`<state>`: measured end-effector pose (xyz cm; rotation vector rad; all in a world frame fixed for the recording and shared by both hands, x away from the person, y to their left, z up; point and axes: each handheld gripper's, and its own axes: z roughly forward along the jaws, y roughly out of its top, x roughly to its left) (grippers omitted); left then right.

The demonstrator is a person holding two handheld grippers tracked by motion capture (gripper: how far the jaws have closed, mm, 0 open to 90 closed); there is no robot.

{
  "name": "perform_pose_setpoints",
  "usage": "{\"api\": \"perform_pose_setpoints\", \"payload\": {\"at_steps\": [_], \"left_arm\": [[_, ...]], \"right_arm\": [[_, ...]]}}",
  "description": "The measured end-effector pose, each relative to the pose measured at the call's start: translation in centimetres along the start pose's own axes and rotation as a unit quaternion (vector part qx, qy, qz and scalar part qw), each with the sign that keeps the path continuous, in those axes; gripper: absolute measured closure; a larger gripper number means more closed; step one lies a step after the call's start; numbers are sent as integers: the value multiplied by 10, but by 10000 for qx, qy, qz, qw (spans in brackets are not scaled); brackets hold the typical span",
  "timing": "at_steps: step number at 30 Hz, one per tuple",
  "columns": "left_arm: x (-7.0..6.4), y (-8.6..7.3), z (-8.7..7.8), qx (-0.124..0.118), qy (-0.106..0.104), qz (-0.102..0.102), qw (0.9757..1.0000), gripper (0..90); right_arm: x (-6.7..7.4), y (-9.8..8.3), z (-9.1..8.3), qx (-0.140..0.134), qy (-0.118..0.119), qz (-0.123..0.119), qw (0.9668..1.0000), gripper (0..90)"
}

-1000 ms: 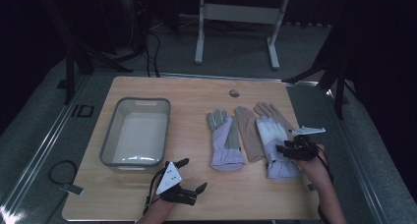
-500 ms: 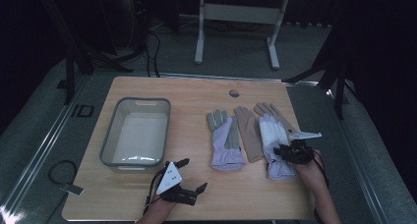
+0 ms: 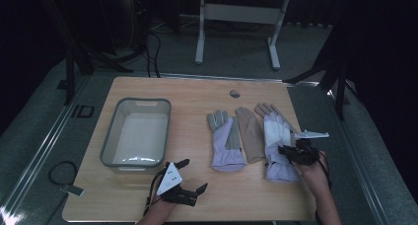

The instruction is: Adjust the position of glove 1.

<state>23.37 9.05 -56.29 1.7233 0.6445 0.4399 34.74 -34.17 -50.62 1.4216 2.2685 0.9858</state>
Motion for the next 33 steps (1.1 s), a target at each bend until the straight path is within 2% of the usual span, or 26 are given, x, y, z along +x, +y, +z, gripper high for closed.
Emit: {"api": "perform_pose_setpoints", "payload": {"at_steps": [5, 9, 11, 18, 23, 28, 33], "left_arm": [[0, 0, 0, 1, -1, 2, 10000, 7], [0, 0, 0, 1, 0, 1, 10000, 7], [0, 0, 0, 4, 0, -14, 10000, 7], [0, 0, 0, 3, 10, 6, 10000, 7], [-1, 0, 0, 0, 10, 24, 10000, 7], [-1, 0, 0, -3, 4, 27, 10000, 7], [0, 0, 0, -1, 0, 26, 10000, 7]], "right_arm": [[0, 16, -23, -251, 69, 63, 9996, 798], [2, 32, -38, -413, -14, -26, 9991, 798], [4, 40, -44, -464, 31, -14, 9989, 798], [19, 67, -57, -692, 35, -97, 9975, 798], [38, 83, -56, -748, 169, -174, 9969, 797], [58, 94, -47, -690, 289, -326, 9967, 797], [78, 101, -34, -602, 476, -362, 9964, 797]]}}
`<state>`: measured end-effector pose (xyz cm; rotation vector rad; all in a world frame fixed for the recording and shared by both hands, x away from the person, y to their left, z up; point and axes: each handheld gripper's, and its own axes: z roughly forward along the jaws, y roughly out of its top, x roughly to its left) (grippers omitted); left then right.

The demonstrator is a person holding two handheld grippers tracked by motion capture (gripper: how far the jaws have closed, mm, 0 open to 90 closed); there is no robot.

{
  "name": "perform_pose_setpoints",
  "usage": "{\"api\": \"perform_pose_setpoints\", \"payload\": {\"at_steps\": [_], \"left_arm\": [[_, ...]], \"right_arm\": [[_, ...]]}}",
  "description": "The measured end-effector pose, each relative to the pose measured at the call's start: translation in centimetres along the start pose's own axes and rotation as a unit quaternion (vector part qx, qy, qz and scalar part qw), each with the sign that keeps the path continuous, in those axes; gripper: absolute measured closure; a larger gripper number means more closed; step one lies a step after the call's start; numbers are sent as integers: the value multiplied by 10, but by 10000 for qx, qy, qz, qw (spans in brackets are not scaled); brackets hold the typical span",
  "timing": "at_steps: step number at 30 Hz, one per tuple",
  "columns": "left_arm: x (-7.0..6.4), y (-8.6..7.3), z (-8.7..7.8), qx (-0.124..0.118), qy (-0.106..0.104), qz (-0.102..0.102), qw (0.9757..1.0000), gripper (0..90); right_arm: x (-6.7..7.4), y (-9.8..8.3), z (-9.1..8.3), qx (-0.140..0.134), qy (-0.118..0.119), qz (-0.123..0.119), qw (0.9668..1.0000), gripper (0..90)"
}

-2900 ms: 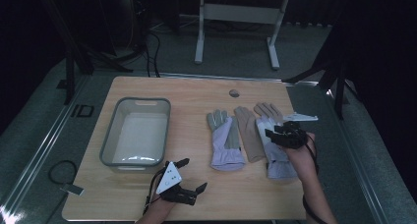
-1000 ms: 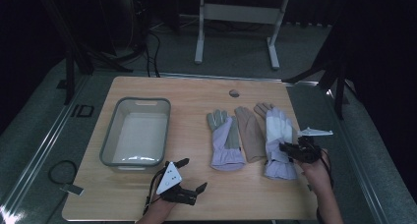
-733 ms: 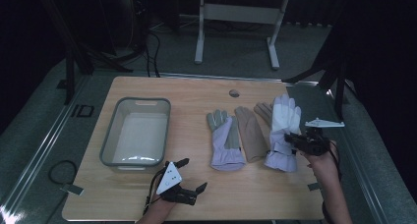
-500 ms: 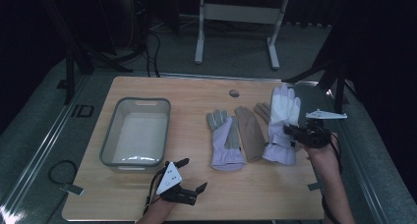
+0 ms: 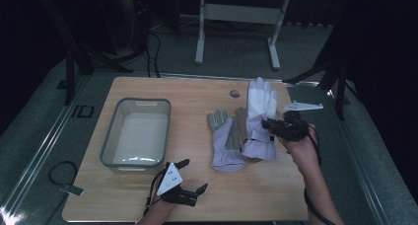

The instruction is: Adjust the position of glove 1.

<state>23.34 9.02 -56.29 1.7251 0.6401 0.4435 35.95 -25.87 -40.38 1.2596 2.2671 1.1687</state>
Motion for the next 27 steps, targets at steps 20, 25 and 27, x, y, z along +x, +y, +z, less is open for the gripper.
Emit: {"api": "perform_pose_setpoints", "payload": {"at_steps": [20, 25, 27], "left_arm": [[0, 0, 0, 1, -21, 21, 10000, 7], [-1, 0, 0, 6, -26, 30, 10000, 7], [-1, 0, 0, 8, -26, 24, 10000, 7]], "right_arm": [[61, 3, 62, 561, 216, -115, 9981, 795], [59, -2, 77, 754, 139, -103, 9970, 793], [57, -4, 82, 812, 113, -52, 9966, 793]]}}
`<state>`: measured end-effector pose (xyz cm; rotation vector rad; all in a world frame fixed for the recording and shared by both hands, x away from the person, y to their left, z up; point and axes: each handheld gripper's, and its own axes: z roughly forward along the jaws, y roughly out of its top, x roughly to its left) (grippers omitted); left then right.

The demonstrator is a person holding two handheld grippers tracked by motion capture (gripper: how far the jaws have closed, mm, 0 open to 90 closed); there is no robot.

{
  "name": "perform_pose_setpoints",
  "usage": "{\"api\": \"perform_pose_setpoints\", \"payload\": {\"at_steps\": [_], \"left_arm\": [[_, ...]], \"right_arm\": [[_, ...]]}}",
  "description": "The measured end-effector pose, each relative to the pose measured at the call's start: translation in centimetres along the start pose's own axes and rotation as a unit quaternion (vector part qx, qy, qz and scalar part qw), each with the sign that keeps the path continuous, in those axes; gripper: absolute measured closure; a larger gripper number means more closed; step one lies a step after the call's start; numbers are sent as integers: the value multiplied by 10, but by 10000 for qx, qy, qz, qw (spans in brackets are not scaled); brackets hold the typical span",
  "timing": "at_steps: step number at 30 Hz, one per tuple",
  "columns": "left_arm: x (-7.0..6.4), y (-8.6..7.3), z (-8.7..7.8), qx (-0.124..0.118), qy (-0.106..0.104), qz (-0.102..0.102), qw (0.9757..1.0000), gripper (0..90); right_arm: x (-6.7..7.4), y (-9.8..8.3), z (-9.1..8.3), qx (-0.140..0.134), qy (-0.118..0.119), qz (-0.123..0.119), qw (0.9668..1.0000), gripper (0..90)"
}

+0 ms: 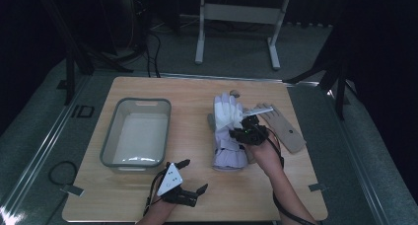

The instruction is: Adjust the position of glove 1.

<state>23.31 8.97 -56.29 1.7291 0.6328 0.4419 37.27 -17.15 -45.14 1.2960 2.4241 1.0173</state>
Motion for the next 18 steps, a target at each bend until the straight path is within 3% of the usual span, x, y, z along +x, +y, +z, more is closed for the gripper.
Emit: {"api": "perform_pose_setpoints", "payload": {"at_steps": [18], "left_arm": [[0, 0, 0, 3, -11, 4, 10000, 7]], "right_arm": [[-6, -15, 44, 410, -52, 91, 9991, 779]]}}
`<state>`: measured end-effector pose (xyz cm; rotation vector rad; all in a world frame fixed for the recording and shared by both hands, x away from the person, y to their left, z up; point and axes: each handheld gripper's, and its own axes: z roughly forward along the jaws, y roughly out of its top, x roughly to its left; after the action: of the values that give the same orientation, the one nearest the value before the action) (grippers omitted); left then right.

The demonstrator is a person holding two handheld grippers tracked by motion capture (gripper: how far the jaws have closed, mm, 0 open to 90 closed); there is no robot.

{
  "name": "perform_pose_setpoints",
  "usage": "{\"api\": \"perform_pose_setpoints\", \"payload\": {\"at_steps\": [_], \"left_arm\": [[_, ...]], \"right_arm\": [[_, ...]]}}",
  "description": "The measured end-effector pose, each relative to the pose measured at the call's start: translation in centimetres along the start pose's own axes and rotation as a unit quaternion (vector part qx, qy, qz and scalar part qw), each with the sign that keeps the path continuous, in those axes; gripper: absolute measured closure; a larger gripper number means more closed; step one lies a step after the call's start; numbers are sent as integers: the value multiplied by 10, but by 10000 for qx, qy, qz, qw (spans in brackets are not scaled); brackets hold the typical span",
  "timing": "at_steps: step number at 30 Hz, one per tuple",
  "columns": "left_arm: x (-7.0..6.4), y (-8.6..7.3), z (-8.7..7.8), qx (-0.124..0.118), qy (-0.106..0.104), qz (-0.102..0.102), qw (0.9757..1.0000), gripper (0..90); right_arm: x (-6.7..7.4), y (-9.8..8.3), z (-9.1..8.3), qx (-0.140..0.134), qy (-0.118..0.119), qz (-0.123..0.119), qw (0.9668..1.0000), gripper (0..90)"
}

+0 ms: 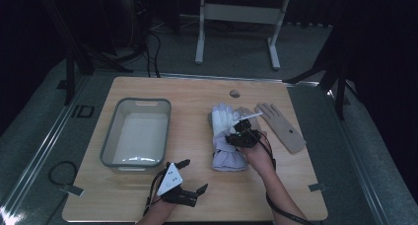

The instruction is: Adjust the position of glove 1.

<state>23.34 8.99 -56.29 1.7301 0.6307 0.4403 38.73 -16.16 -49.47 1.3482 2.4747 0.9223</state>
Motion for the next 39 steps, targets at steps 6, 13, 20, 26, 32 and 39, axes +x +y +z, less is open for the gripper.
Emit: {"api": "perform_pose_setpoints", "payload": {"at_steps": [6, 13, 20, 26, 32, 39], "left_arm": [[0, 0, 0, -16, 7, -2, 10000, 7], [0, 0, 0, -20, 14, -18, 10000, 7], [0, 0, 0, -19, 34, -12, 10000, 7], [0, 0, 0, -3, 29, -25, 10000, 7], [-1, 0, 0, 20, 32, 51, 10000, 7], [-1, 0, 0, -3, 39, -3, 10000, 7]], "right_arm": [[3, -9, 0, -25, 27, -40, 10000, 776], [13, -27, -7, -118, 113, -95, 9998, 775], [15, -31, -7, -190, 180, -112, 9996, 742], [9, -29, -13, -365, 506, -51, 9980, 640], [13, -22, -24, -485, 202, -542, 9971, 516], [13, -14, -37, -616, 267, -798, 9945, 354]]}}
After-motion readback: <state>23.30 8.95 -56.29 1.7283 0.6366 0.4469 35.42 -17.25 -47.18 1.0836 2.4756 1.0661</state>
